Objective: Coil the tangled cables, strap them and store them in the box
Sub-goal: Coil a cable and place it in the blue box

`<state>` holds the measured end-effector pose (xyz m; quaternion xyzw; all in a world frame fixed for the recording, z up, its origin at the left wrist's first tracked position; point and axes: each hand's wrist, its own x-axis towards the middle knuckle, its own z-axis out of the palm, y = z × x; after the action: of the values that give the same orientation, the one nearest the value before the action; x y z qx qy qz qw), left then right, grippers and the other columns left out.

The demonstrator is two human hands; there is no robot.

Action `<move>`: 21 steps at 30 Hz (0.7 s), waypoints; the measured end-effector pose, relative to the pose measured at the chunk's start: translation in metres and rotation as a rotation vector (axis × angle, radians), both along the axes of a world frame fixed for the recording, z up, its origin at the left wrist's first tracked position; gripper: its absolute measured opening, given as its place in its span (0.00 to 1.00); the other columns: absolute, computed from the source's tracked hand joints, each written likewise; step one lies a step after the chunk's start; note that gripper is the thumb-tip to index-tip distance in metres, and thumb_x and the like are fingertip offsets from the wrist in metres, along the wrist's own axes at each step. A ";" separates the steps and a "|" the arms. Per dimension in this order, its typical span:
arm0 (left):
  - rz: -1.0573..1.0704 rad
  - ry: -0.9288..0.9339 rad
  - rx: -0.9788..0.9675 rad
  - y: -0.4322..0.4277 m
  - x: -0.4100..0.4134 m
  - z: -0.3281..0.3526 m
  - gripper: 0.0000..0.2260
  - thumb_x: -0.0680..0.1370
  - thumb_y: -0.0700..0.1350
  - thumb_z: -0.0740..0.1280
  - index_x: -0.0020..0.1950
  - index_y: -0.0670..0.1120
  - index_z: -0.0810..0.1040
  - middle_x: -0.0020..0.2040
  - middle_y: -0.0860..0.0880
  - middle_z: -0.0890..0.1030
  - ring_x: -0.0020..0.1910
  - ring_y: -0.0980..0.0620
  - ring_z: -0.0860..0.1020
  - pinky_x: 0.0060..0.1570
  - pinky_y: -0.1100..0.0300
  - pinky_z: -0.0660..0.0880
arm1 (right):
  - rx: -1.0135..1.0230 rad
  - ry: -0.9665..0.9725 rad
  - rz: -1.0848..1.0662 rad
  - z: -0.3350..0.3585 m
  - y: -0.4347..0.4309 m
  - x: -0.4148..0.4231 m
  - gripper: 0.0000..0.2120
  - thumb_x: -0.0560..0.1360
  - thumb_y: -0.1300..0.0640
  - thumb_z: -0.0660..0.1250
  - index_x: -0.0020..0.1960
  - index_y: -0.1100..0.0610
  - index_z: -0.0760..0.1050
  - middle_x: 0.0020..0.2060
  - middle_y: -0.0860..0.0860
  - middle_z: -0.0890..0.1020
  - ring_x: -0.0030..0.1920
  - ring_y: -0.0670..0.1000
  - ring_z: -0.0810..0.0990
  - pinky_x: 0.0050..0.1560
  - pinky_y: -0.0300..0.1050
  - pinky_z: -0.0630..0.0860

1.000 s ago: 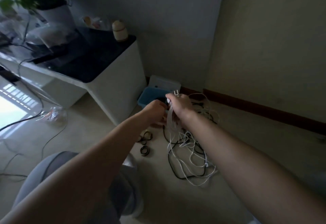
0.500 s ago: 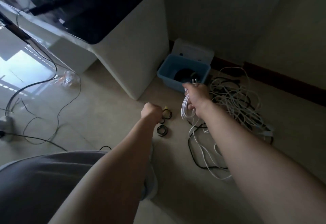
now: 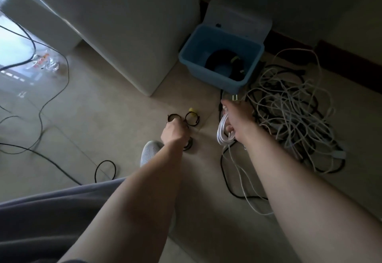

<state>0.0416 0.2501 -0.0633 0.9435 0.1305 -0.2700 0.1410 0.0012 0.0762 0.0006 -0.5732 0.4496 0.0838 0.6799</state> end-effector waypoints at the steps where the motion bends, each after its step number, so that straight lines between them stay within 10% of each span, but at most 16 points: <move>1: -0.014 -0.006 0.021 -0.001 0.001 -0.005 0.08 0.74 0.48 0.63 0.52 0.49 0.77 0.52 0.43 0.81 0.52 0.40 0.80 0.44 0.55 0.71 | 0.006 0.000 0.008 -0.006 -0.001 0.000 0.14 0.76 0.53 0.67 0.35 0.55 0.69 0.25 0.51 0.67 0.21 0.48 0.59 0.24 0.36 0.56; 14: -0.123 -0.152 -0.052 -0.012 0.000 0.013 0.16 0.73 0.54 0.65 0.53 0.46 0.82 0.54 0.46 0.76 0.55 0.42 0.77 0.52 0.53 0.75 | 0.017 -0.045 0.028 0.006 -0.006 -0.004 0.15 0.77 0.53 0.68 0.35 0.55 0.68 0.26 0.51 0.66 0.23 0.48 0.59 0.23 0.35 0.55; 21: -0.179 -0.160 -0.272 -0.032 0.001 0.108 0.08 0.71 0.52 0.65 0.42 0.50 0.79 0.40 0.49 0.82 0.42 0.46 0.80 0.38 0.58 0.75 | -0.046 -0.109 -0.013 0.081 -0.033 -0.027 0.11 0.77 0.52 0.68 0.41 0.55 0.71 0.30 0.53 0.69 0.21 0.47 0.61 0.22 0.35 0.57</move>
<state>0.0431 0.2180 0.0452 0.9421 -0.0033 -0.2206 0.2525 -0.0262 0.0436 0.0820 -0.5893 0.4173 0.0374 0.6907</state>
